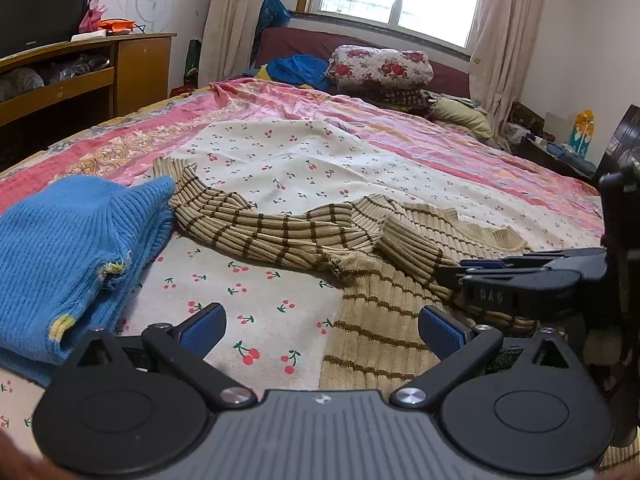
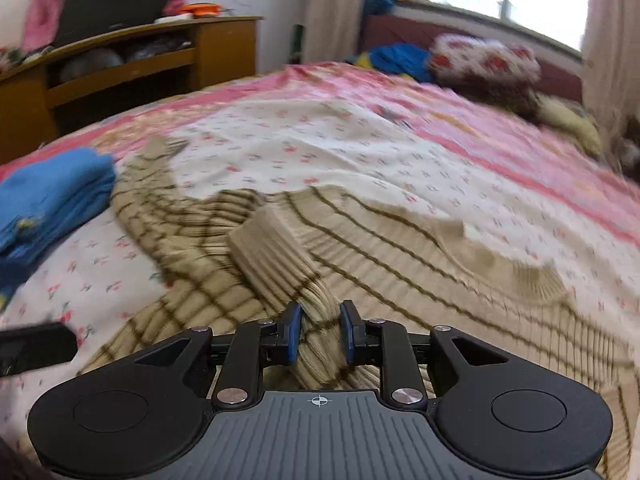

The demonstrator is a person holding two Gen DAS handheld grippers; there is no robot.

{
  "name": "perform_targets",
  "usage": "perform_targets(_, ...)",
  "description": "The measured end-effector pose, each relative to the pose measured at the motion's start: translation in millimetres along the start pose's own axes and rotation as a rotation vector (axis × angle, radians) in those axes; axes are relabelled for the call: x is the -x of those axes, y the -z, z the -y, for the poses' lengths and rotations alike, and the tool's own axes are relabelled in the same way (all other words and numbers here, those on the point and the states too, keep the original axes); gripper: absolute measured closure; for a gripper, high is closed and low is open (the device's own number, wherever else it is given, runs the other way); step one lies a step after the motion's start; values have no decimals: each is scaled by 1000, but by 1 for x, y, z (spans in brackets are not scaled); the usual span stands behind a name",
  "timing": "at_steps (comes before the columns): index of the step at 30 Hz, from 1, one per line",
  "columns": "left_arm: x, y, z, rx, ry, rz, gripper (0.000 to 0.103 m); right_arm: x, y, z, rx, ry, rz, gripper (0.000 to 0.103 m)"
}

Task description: Fold small clothes

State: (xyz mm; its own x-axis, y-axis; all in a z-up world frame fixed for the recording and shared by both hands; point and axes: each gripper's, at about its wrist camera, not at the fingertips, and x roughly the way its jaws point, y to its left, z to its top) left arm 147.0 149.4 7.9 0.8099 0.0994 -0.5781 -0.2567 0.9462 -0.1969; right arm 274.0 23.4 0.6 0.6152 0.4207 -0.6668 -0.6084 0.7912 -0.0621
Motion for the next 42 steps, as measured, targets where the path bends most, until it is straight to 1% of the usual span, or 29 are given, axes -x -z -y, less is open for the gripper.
perform_targets(2,0,0,0,0,2,3,0,7,0,1,-17,-28,11,79)
perform_targets(8,0,0,-1,6,2,2,0,25,6,-25,122,-49,75,79)
perform_targets(11,2,0,-1,8,4,5,0,22,5,-32,148,-72,70,81)
perform_targets(20,0,0,-2,10,7,-1,0,-9,2,-37,218,-16,16,82)
perform_targets(21,0,0,-2,10,7,-2,0,-11,2,-38,232,-9,17,82)
perform_targets(23,-1,1,-2,10,7,-6,0,-13,2,-39,256,12,18,86)
perform_targets(24,-1,1,-2,10,7,-6,0,-14,2,-39,248,21,16,88)
perform_targets(25,-1,1,-2,9,7,-7,0,-13,0,-37,226,23,13,95)
perform_targets(27,-1,1,-2,10,9,-5,0,-8,-4,-27,143,0,15,100)
perform_targets(30,1,0,-2,13,14,0,0,11,-15,-8,10,-11,61,101)
perform_targets(34,3,-1,-3,18,18,6,0,43,-33,23,-154,13,161,101)
perform_targets(36,3,-1,-3,20,19,9,0,55,-39,29,-181,33,213,101)
perform_targets(37,4,-1,-3,22,19,11,0,58,-41,29,-181,26,224,101)
perform_targets(39,4,-1,-3,21,20,12,0,53,-40,23,-163,6,204,101)
perform_targets(40,4,-1,-2,19,19,12,0,47,-36,15,-136,-14,176,101)
perform_targets(42,3,0,-2,16,16,11,0,28,-26,-1,-87,-73,89,101)
